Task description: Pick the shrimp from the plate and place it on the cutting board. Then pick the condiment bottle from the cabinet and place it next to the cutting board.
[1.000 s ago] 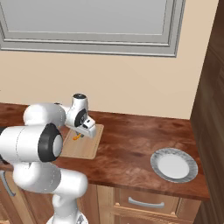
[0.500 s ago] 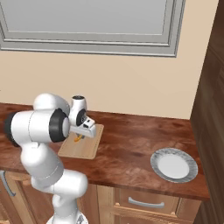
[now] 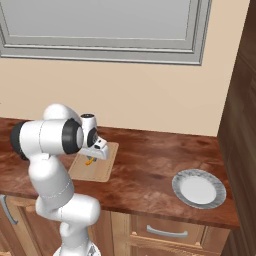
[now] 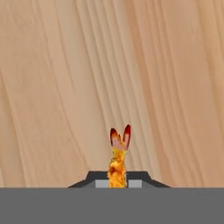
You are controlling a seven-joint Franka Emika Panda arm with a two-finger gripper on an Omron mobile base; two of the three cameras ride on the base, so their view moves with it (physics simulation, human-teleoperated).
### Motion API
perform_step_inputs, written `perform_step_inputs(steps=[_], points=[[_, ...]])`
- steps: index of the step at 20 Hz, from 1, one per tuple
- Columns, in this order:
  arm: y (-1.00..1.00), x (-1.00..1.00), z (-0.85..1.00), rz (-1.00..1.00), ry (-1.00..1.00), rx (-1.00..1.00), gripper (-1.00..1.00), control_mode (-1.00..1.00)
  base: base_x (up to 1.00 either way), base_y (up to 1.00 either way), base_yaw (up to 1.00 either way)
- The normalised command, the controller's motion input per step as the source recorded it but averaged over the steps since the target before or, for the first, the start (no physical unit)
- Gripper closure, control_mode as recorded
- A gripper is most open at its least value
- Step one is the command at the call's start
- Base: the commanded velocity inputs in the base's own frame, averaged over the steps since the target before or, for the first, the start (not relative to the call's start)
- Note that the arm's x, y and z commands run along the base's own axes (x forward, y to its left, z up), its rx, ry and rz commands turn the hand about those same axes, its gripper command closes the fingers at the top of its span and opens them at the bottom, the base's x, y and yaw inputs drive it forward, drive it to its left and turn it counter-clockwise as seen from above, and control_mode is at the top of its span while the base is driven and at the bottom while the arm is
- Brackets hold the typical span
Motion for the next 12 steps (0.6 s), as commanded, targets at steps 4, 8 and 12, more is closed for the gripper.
perform_step_inputs(steps=[4, 8, 12], points=[[0.00, 0.19, -0.32, 0.07, 0.00, -0.01, -1.00, -1.00, 0.00, 0.00, 0.00], [-0.15, 0.00, -0.02, 0.08, 0.00, 0.00, -1.00, -1.00, 0.00, 0.00, 0.00], [-0.42, 0.00, 0.12, 0.05, 0.00, 0.02, -1.00, -1.00, 0.00, 0.00, 0.00]])
